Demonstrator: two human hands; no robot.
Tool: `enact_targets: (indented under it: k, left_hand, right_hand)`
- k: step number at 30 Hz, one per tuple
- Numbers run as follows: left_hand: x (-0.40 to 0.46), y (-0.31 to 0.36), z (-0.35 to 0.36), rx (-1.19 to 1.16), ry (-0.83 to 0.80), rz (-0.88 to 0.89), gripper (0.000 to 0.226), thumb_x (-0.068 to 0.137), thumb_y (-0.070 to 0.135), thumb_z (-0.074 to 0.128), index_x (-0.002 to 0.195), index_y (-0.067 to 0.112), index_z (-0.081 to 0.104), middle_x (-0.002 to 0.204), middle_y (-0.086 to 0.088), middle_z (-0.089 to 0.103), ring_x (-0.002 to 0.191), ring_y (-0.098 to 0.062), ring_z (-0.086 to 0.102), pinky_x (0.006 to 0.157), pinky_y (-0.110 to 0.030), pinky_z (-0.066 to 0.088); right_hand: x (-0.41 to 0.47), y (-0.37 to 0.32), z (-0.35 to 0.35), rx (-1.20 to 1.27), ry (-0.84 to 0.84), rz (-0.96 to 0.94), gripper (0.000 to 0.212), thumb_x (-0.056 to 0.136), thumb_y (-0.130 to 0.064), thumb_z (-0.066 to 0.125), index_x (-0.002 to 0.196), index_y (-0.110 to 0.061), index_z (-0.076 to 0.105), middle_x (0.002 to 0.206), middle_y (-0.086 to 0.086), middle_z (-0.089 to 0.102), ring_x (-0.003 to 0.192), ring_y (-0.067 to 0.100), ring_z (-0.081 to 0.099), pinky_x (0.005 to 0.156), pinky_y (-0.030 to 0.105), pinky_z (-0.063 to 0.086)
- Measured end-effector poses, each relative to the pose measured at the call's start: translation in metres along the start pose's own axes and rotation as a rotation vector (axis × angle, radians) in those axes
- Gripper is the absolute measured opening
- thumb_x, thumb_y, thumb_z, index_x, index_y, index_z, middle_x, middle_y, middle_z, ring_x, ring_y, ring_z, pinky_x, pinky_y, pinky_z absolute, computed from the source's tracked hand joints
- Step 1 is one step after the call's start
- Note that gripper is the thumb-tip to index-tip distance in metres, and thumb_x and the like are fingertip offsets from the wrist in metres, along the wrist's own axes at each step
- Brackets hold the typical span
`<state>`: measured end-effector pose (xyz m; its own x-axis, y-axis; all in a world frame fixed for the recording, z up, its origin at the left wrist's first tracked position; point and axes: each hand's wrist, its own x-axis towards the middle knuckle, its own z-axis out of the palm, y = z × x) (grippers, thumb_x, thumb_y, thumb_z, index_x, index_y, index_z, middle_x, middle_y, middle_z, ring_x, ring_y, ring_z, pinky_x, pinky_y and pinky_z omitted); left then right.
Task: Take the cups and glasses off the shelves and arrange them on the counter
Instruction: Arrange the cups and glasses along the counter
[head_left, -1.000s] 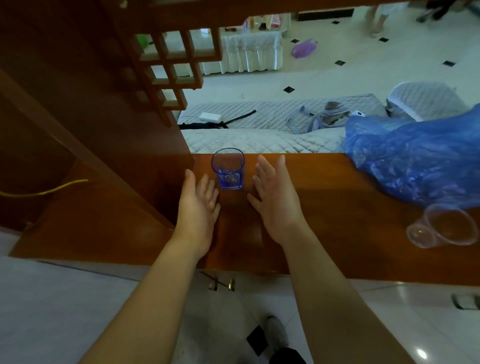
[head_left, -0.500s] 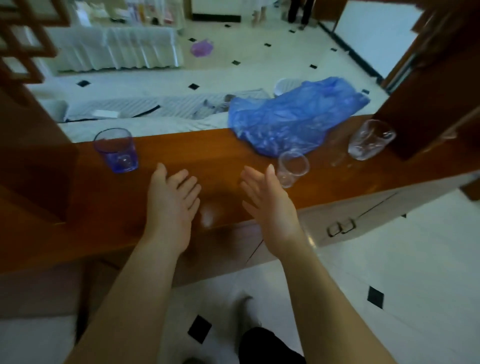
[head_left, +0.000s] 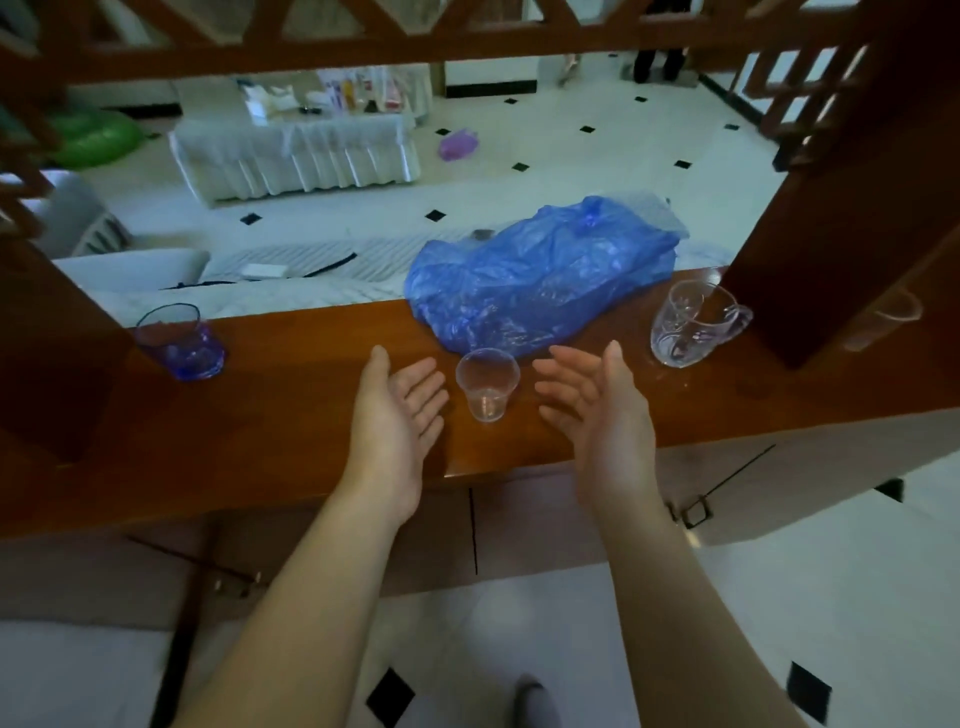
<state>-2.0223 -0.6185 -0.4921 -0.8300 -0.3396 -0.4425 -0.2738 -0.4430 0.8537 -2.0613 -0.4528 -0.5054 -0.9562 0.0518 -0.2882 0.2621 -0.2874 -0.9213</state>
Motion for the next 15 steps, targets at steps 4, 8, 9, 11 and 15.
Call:
enact_targets:
  k: [4, 8, 9, 11, 15]
  left_hand:
    - [0.003, -0.017, 0.017, -0.008, 0.105, 0.025, 0.069, 0.103, 0.064, 0.030, 0.145, 0.017, 0.056, 0.151, -0.008, 0.058, 0.138, -0.022, 0.054, 0.122, -0.045, 0.033]
    - [0.004, -0.029, 0.022, -0.044, 0.155, 0.029, 0.070, 0.103, 0.065, 0.030, 0.147, 0.017, 0.054, 0.154, -0.008, 0.055, 0.140, -0.022, 0.051, 0.122, -0.044, 0.031]
    - [0.005, -0.031, 0.023, -0.060, 0.161, 0.033, 0.071, 0.103, 0.065, 0.029, 0.148, 0.017, 0.054, 0.154, -0.008, 0.054, 0.141, -0.022, 0.050, 0.122, -0.044, 0.030]
    - [0.007, -0.034, 0.025, -0.079, 0.150, 0.041, 0.071, 0.103, 0.065, 0.027, 0.149, 0.018, 0.053, 0.154, -0.006, 0.055, 0.142, -0.021, 0.049, 0.123, -0.044, 0.029]
    - [0.006, -0.041, 0.029, -0.093, 0.068, 0.039, 0.070, 0.102, 0.068, 0.023, 0.144, 0.023, 0.057, 0.147, 0.000, 0.063, 0.139, -0.016, 0.053, 0.123, -0.044, 0.028]
  right_hand:
    - [0.021, 0.002, -0.016, -0.071, -0.065, 0.037, 0.051, 0.109, -0.052, 0.034, 0.120, -0.023, 0.073, 0.119, -0.005, 0.077, 0.113, 0.013, 0.069, 0.099, 0.038, 0.053]
    - [0.030, 0.010, -0.016, -0.106, -0.256, 0.167, 0.057, 0.108, -0.057, 0.028, 0.144, -0.024, 0.058, 0.149, -0.005, 0.060, 0.136, 0.015, 0.055, 0.116, 0.044, 0.040]
    - [0.032, 0.012, -0.014, -0.115, -0.299, 0.192, 0.060, 0.108, -0.059, 0.027, 0.148, -0.024, 0.054, 0.153, -0.005, 0.056, 0.139, 0.015, 0.052, 0.119, 0.044, 0.037]
    - [0.033, 0.018, -0.010, -0.142, -0.356, 0.224, 0.062, 0.106, -0.062, 0.026, 0.150, -0.027, 0.052, 0.153, -0.009, 0.056, 0.139, 0.012, 0.051, 0.119, 0.043, 0.034]
    - [0.037, 0.031, -0.006, -0.143, -0.375, 0.257, 0.052, 0.106, -0.064, 0.025, 0.126, -0.038, 0.065, 0.120, -0.024, 0.067, 0.117, 0.000, 0.059, 0.112, 0.039, 0.037]
